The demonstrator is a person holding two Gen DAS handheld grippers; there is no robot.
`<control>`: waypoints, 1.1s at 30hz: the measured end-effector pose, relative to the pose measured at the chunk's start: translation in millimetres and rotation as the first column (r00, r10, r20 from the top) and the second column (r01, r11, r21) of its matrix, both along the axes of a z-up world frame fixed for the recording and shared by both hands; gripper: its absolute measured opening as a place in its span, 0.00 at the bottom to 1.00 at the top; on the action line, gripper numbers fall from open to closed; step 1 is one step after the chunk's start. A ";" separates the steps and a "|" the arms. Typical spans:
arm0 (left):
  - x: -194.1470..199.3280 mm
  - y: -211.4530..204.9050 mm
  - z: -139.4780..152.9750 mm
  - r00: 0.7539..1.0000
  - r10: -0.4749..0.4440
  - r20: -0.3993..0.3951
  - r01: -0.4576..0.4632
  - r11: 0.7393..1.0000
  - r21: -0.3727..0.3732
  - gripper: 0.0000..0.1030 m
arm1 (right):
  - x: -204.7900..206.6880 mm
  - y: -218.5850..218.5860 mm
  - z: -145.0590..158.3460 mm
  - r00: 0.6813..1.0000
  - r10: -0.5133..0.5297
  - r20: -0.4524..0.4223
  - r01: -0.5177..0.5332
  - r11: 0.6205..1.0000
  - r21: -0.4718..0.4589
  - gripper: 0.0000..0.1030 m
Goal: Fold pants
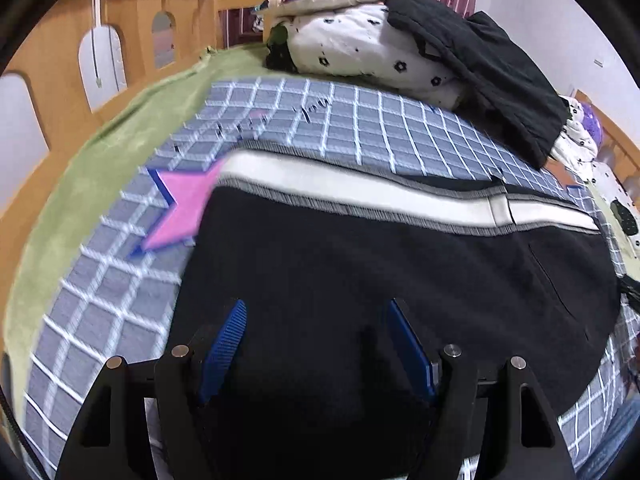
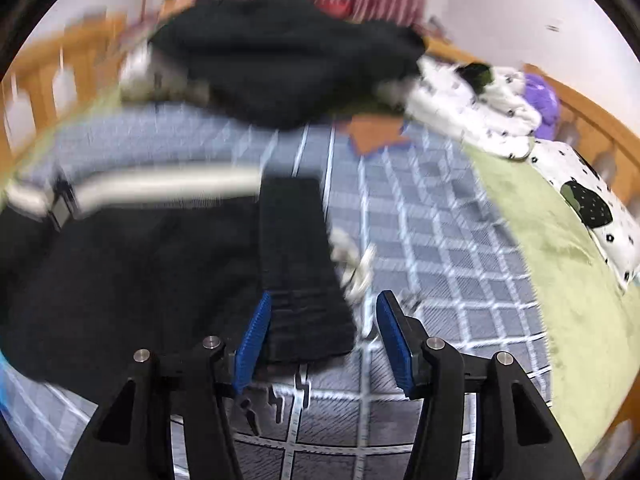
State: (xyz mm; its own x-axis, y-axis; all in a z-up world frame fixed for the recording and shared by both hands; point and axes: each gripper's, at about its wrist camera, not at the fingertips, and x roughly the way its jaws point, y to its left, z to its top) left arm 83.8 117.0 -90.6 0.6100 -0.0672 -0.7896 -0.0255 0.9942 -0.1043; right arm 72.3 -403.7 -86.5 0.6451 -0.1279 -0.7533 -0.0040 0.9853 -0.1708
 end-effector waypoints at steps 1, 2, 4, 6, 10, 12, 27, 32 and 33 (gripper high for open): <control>-1.3 -2.5 -8.4 0.999 -0.021 -0.044 0.021 1.000 -0.005 0.69 | 2.4 1.9 -8.4 1.000 -0.008 -0.012 0.008 1.000 0.004 0.52; -4.1 -5.9 -18.5 0.994 -0.042 -0.099 0.044 0.999 0.015 0.69 | 1.8 2.2 -5.7 1.000 -0.029 -0.002 0.029 0.999 0.023 0.53; -19.3 -6.7 -14.6 0.998 -0.049 -0.047 0.052 0.997 0.051 0.69 | 5.7 5.1 4.6 0.998 -0.048 -0.043 0.049 0.999 0.023 0.53; -34.1 -0.1 -5.1 0.998 -0.057 -0.020 0.058 0.998 0.040 0.69 | 2.7 12.1 24.6 0.997 -0.076 -0.026 0.077 0.997 0.022 0.53; -53.9 26.4 3.3 1.000 0.011 0.005 -0.011 1.000 -0.014 0.69 | -6.2 50.9 54.7 1.000 -0.024 -0.009 0.024 0.996 0.087 0.53; -60.3 41.0 2.2 0.998 0.064 -0.001 -0.064 0.998 -0.013 0.69 | -11.0 91.4 65.2 0.999 0.052 0.000 -0.052 0.990 0.132 0.53; -107.8 108.4 -10.9 0.996 0.092 0.004 -0.091 0.986 -0.143 0.69 | -31.3 296.3 4.4 0.932 0.338 -0.135 -0.281 0.904 0.321 0.18; -101.6 122.6 -18.0 0.996 0.086 0.018 -0.075 0.942 -0.327 0.69 | -51.4 266.4 3.6 0.954 0.291 -0.067 -0.234 0.867 0.441 0.09; -95.1 124.1 -22.5 0.996 0.087 0.006 -0.078 0.926 -0.369 0.69 | -51.6 267.3 -4.1 0.952 0.291 -0.091 -0.225 0.872 0.434 0.09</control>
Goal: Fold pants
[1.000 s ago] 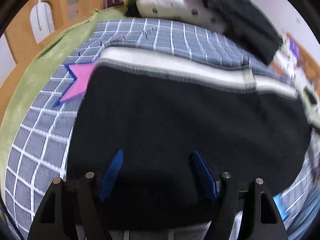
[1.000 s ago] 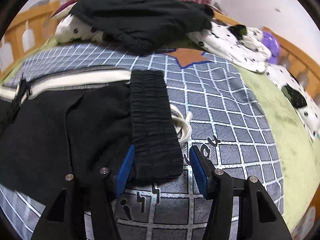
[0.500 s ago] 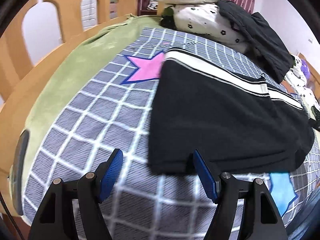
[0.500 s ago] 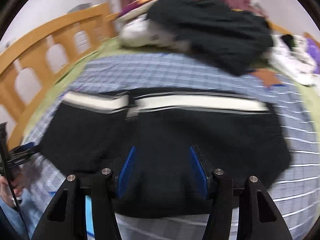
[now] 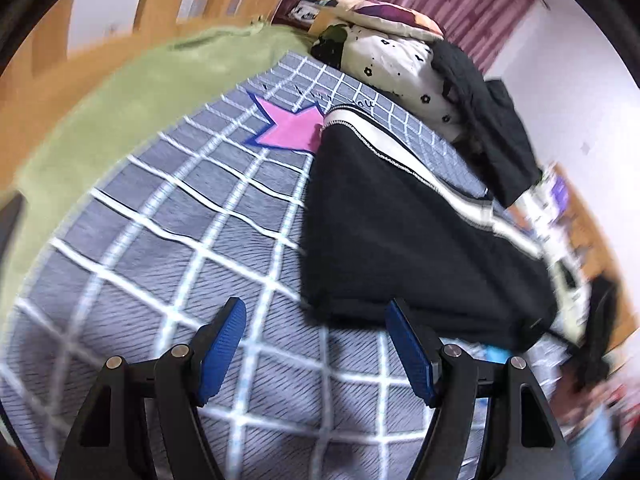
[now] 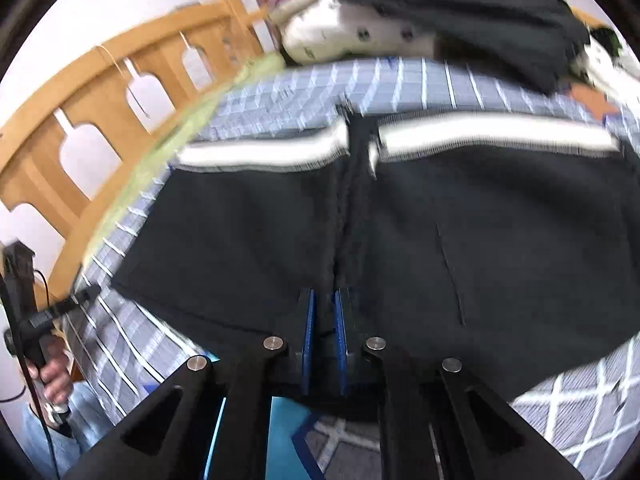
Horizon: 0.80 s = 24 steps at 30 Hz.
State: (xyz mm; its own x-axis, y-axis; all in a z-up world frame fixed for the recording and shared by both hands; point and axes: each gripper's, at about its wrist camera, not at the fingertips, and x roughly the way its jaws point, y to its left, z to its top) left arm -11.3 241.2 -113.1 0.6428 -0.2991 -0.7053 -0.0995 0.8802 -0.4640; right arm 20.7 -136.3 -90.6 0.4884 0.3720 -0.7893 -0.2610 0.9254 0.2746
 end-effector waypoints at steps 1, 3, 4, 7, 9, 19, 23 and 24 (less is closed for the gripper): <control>5.9 0.8 -3.7 1.000 0.002 -0.006 -0.002 1.000 -0.025 0.68 | -1.8 3.8 -6.4 1.000 0.001 0.002 -0.001 1.000 -0.027 0.09; 17.5 -3.0 -10.2 1.000 0.013 -0.010 -0.013 0.999 -0.037 0.68 | -5.7 14.5 -2.1 0.999 0.019 0.043 -0.015 0.996 -0.094 0.10; 20.6 -6.6 -11.1 1.000 0.013 -0.007 -0.013 0.999 -0.034 0.67 | -5.8 18.3 3.3 0.998 0.032 0.050 -0.026 0.993 -0.119 0.10; 31.1 -19.3 -12.8 1.000 -0.015 0.000 0.015 0.999 -0.034 0.67 | -4.8 13.9 22.5 0.996 0.045 0.075 -0.034 0.990 -0.140 0.16; 34.3 -24.9 -15.2 1.000 -0.018 0.001 0.018 1.000 -0.025 0.64 | 2.5 2.7 34.9 0.996 0.010 0.090 0.004 0.988 -0.155 0.37; 45.3 -36.2 -11.6 0.996 0.090 -0.016 -0.089 0.995 0.049 0.30 | 44.0 -70.4 56.9 0.980 -0.086 0.180 0.125 0.968 -0.218 0.40; 44.1 -59.3 18.7 0.995 0.090 0.032 -0.095 0.972 0.213 0.18 | 43.1 -103.4 32.9 0.988 -0.130 0.089 0.142 0.979 -0.149 0.35; 44.8 -73.2 32.2 0.995 0.082 0.060 -0.096 0.954 0.284 0.18 | 41.5 -108.4 29.4 0.988 -0.132 0.076 0.143 0.976 -0.162 0.34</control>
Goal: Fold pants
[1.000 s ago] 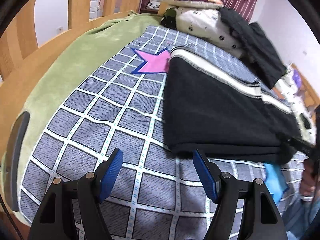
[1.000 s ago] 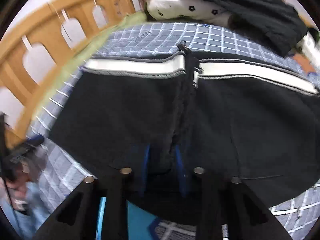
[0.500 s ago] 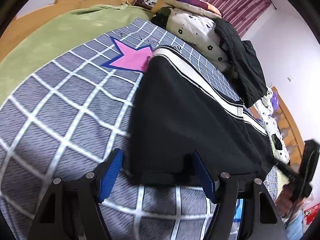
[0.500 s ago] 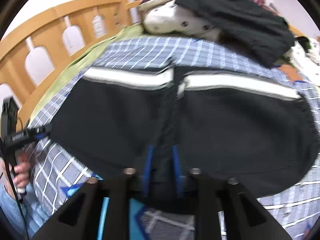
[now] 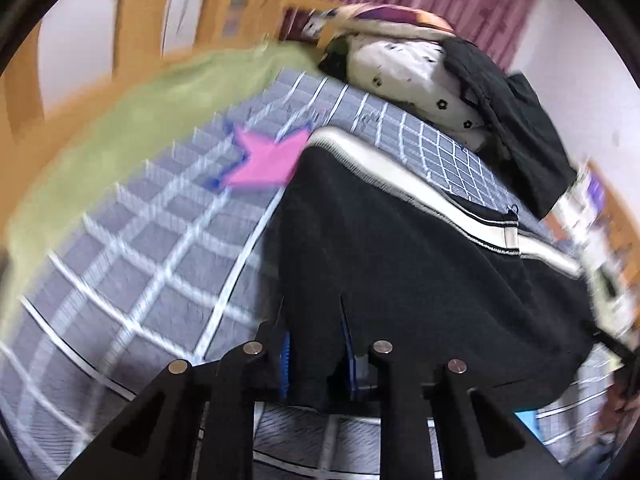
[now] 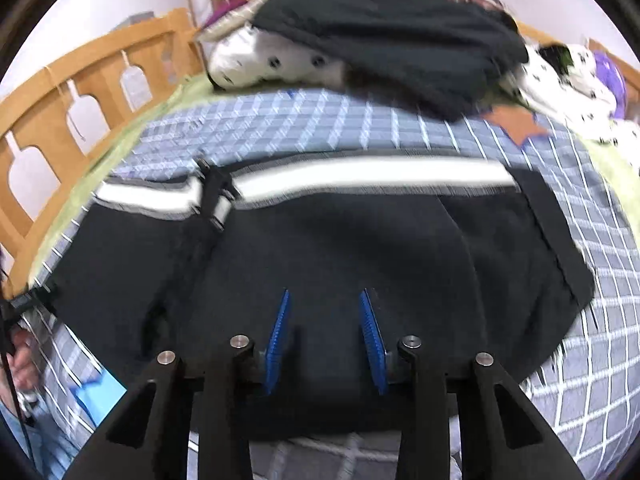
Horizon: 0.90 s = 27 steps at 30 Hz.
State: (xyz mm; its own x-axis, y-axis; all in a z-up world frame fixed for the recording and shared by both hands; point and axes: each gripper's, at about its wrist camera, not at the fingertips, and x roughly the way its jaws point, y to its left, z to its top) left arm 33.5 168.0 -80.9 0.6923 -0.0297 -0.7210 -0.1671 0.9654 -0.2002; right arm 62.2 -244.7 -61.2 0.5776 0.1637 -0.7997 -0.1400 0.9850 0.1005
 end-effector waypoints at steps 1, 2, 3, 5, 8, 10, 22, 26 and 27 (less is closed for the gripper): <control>-0.3 -16.9 15.0 0.999 -0.018 0.034 0.016 0.998 0.066 0.18 | -2.3 -4.9 -1.0 1.000 0.007 -0.001 -0.007 1.000 -0.014 0.34; 0.4 -28.5 25.1 0.998 -0.038 0.055 0.032 0.995 0.099 0.18 | -4.8 -10.2 1.0 1.000 0.015 0.011 -0.014 1.000 -0.026 0.34; 1.2 -47.4 39.0 0.994 -0.072 0.080 0.061 0.989 0.138 0.17 | -7.5 -15.7 4.8 0.999 0.013 0.034 -0.012 0.999 -0.030 0.34; 4.1 -84.7 59.4 0.984 -0.142 0.110 0.123 0.979 0.164 0.17 | -12.4 -25.5 12.4 0.997 0.007 0.079 -0.005 1.000 -0.026 0.35; 8.1 -129.9 72.5 0.963 -0.225 0.145 0.208 0.970 0.125 0.17 | -18.0 -42.3 19.0 0.992 0.008 0.127 -0.005 1.000 -0.021 0.35; 10.5 -166.2 71.9 0.946 -0.288 0.148 0.269 0.953 0.138 0.17 | -19.9 -52.8 19.8 0.990 0.006 0.140 -0.002 1.000 -0.026 0.35; 1.0 -267.7 14.2 0.885 -0.461 0.057 0.451 0.882 0.136 0.27 | -21.8 -91.4 29.0 0.990 -0.057 0.131 0.043 0.993 0.106 0.40; -15.8 -243.2 32.3 0.857 -0.508 0.087 0.505 0.861 0.059 0.37 | -18.4 -74.7 28.3 0.990 -0.006 0.139 -0.011 0.993 0.121 0.47; -22.0 -237.7 35.1 0.855 -0.508 0.109 0.503 0.862 0.072 0.40 | -16.7 -70.1 27.6 0.991 0.006 0.137 -0.024 0.991 0.133 0.48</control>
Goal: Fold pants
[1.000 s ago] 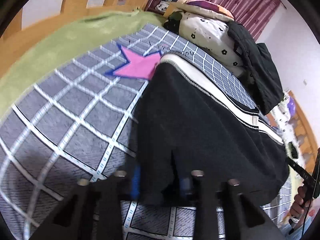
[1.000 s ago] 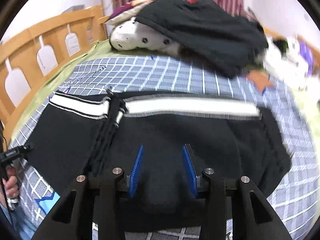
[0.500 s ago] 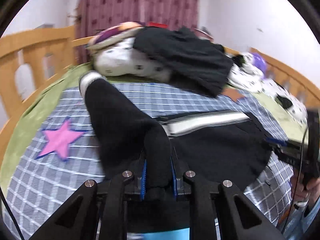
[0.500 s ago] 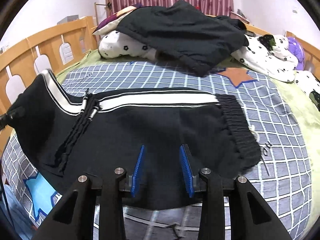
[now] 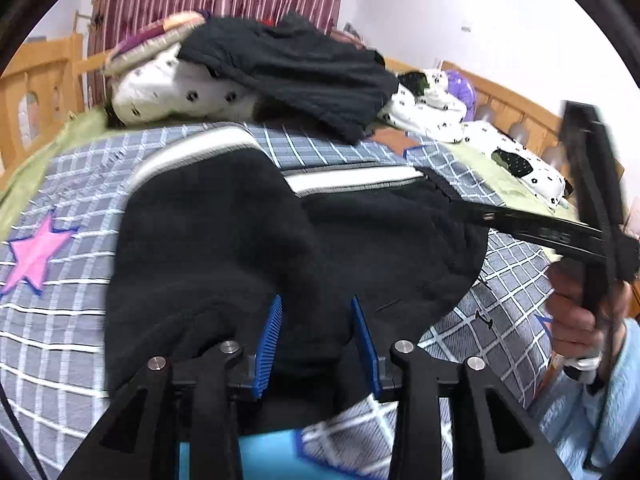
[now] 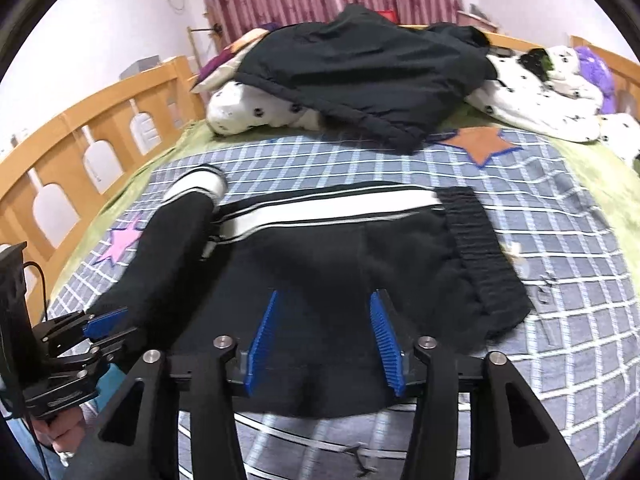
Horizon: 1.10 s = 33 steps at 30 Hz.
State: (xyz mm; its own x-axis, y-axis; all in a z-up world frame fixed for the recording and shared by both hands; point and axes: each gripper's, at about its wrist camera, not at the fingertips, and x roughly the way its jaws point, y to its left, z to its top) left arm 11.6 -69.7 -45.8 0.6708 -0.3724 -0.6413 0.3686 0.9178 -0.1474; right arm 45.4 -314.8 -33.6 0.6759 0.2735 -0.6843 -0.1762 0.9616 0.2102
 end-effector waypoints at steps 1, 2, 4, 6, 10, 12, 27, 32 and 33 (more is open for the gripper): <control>-8.9 8.0 3.3 1.000 -0.004 0.031 0.005 1.000 -0.009 0.43 | 3.2 8.3 -1.3 1.000 0.023 -0.009 -0.023 0.999 0.025 0.48; -16.1 15.4 4.7 0.998 0.028 0.058 -0.028 1.000 -0.004 0.58 | 4.4 14.7 -2.1 0.999 0.041 -0.017 -0.040 0.998 0.041 0.48; -26.8 32.7 3.5 0.992 0.094 0.082 -0.095 0.996 0.000 0.68 | 9.9 30.8 -4.4 0.996 0.088 -0.031 -0.086 0.993 0.080 0.48; -29.5 49.1 -2.6 0.990 0.127 0.060 -0.128 0.992 0.001 0.69 | 15.8 47.5 -6.4 0.992 0.122 -0.035 -0.116 0.985 0.130 0.52; -29.1 82.8 -24.4 0.977 0.209 -0.049 -0.210 0.978 -0.010 0.68 | 28.6 80.0 -14.8 0.979 0.190 -0.077 -0.166 0.956 0.240 0.57; -29.6 93.3 -34.5 0.973 0.204 -0.109 -0.209 0.977 -0.037 0.69 | 38.4 94.9 -24.4 0.970 0.210 -0.120 -0.172 0.948 0.267 0.58; -9.7 66.7 -61.8 0.957 0.203 -0.207 -0.233 0.963 -0.134 0.72 | 29.6 87.4 21.0 0.952 0.303 0.035 -0.299 0.905 0.303 0.17; -1.4 27.8 -65.1 0.965 0.183 -0.188 -0.201 0.976 -0.082 0.72 | 34.7 56.8 32.6 0.968 0.241 0.066 -0.250 0.931 0.265 0.16; -1.4 18.3 -65.0 0.968 0.181 -0.176 -0.193 0.980 -0.051 0.72 | 34.7 51.5 37.3 0.969 0.231 0.081 -0.244 0.939 0.243 0.16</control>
